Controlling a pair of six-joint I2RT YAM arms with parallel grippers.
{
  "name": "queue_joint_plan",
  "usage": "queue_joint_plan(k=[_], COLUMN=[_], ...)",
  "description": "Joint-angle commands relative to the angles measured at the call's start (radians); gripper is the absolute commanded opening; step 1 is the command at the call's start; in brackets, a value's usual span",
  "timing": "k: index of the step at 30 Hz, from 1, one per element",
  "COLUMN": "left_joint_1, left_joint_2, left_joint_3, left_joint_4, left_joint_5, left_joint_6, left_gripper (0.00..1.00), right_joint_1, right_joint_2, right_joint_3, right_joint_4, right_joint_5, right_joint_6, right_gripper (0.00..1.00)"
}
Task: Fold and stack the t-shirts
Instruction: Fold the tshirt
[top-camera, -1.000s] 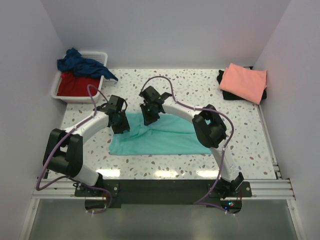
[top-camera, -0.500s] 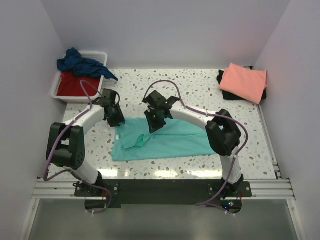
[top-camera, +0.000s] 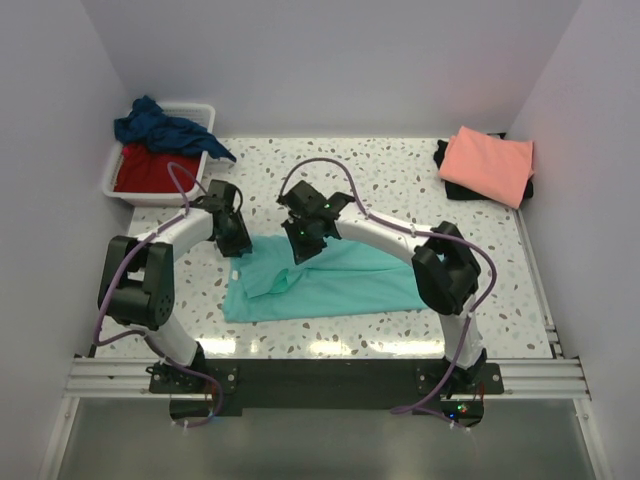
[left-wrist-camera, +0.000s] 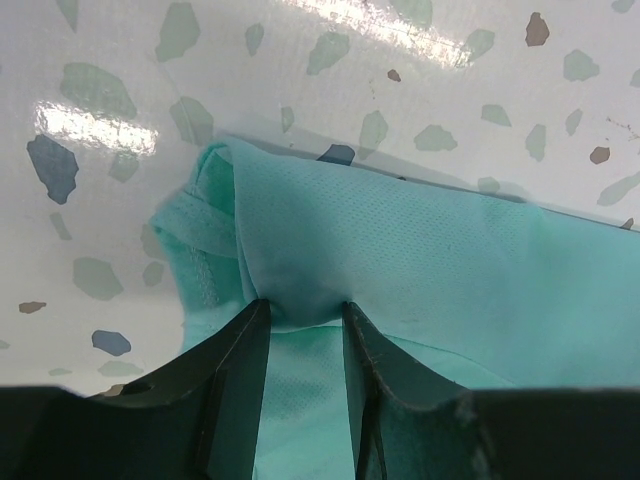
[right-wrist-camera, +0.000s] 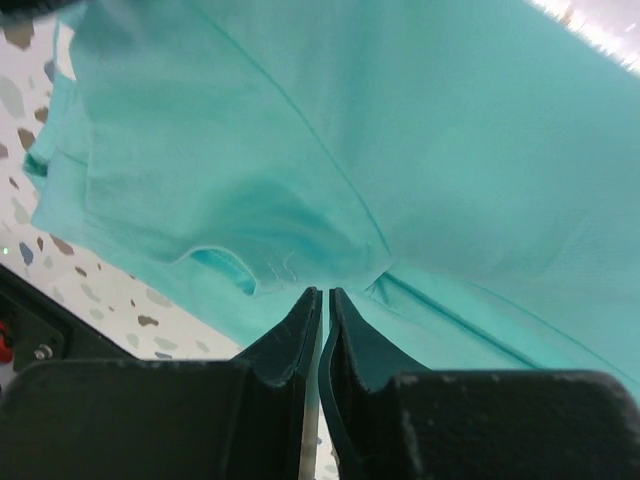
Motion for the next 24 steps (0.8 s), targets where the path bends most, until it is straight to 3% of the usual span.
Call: queue_joint_plan(k=[1, 8, 15, 24], left_joint_1=[0.005, 0.007, 0.007, 0.007], left_joint_2=[-0.009, 0.002, 0.019, 0.053], left_joint_3=[0.040, 0.042, 0.050, 0.059], left_joint_4=[0.012, 0.015, 0.018, 0.024], left_joint_5=[-0.014, -0.014, -0.014, -0.028], left_joint_6=[0.034, 0.036, 0.038, 0.036], left_gripper=[0.40, 0.39, 0.40, 0.39], right_joint_1=[0.012, 0.015, 0.019, 0.050], right_joint_2=[-0.003, 0.065, 0.128, -0.004], right_joint_3=[0.112, 0.166, 0.106, -0.057], right_joint_4=[-0.016, -0.023, 0.018, -0.037], right_joint_5=[0.094, 0.064, -0.055, -0.053], right_joint_6=[-0.002, -0.017, -0.010, -0.036], right_gripper=[0.12, 0.16, 0.17, 0.16])
